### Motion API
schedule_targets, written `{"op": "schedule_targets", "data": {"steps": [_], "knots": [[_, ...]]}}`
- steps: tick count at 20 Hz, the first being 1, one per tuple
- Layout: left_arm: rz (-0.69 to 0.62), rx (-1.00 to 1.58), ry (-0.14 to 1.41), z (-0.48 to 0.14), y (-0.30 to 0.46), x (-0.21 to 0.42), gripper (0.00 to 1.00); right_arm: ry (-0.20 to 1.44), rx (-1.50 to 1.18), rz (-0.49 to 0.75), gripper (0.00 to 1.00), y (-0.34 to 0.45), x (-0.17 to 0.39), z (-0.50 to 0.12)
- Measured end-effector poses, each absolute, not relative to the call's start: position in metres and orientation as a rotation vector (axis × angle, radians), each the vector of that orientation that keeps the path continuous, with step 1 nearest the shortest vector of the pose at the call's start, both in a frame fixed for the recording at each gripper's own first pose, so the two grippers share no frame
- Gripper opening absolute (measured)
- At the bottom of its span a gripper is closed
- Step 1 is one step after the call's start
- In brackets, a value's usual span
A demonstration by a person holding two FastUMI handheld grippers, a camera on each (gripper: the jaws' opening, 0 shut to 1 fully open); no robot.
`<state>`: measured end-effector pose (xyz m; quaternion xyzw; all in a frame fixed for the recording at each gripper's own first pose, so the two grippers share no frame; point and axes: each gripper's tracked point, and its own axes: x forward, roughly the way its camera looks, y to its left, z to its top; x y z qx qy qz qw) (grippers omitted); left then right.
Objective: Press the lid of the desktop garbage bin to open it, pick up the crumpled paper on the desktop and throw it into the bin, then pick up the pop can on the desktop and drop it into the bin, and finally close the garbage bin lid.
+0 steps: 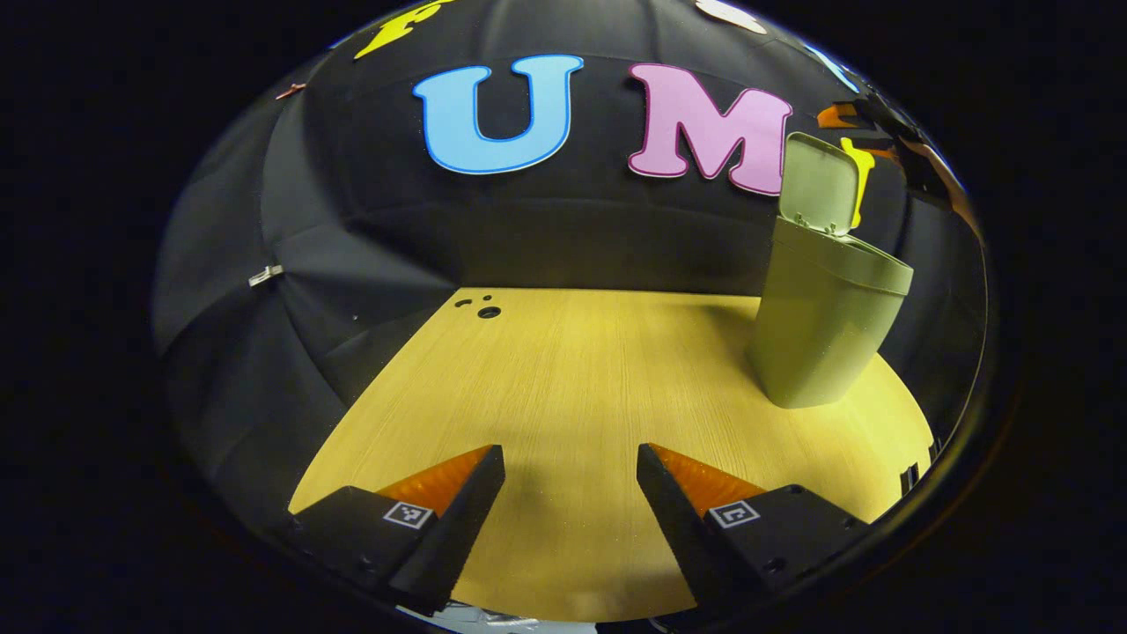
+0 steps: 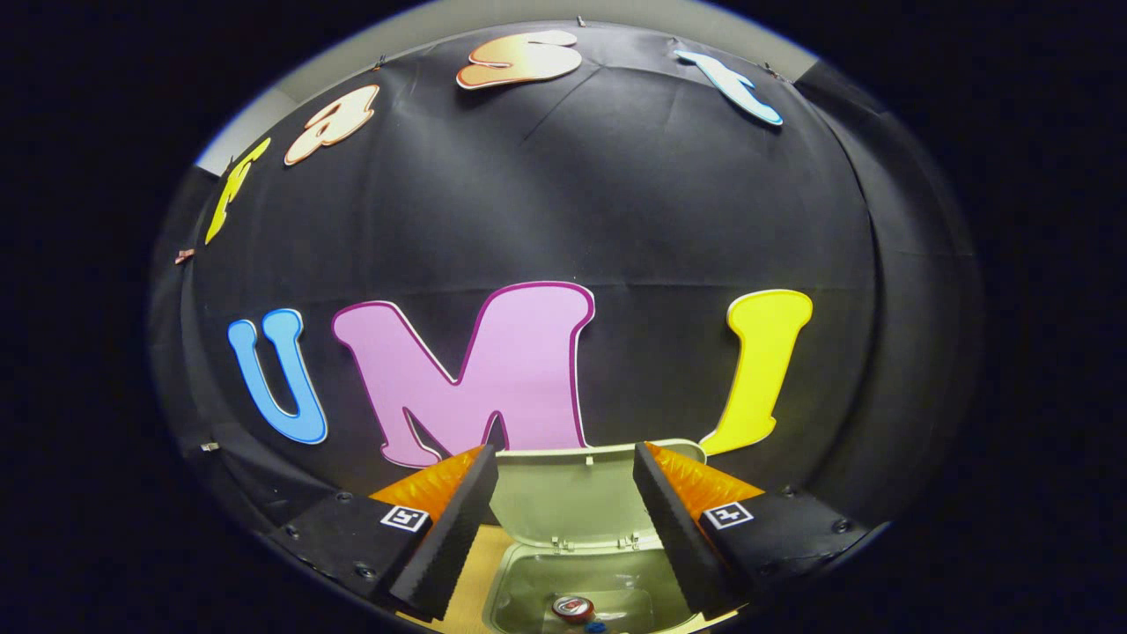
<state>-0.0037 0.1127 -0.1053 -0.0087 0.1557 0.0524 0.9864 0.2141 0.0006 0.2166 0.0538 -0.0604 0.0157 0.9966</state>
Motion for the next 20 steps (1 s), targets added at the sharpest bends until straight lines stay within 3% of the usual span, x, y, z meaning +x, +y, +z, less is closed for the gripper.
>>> {"op": "schedule_targets", "data": {"steps": [3, 12, 20], "knots": [[0.154, -0.024, 0.308, -0.108, 0.102, -0.013, 0.98, -0.108, 0.104, 0.082, 0.96, 0.005, 0.237, 0.223], [0.16, -0.023, 0.285, -0.101, 0.076, -0.025, 0.98, -0.036, 0.122, 0.027, 0.98, -0.014, 0.282, 0.21], [0.191, -0.065, 0.274, -0.095, 0.091, -0.031, 0.98, 0.024, 0.028, 0.046, 0.99, -0.01, 0.264, 0.192]]}}
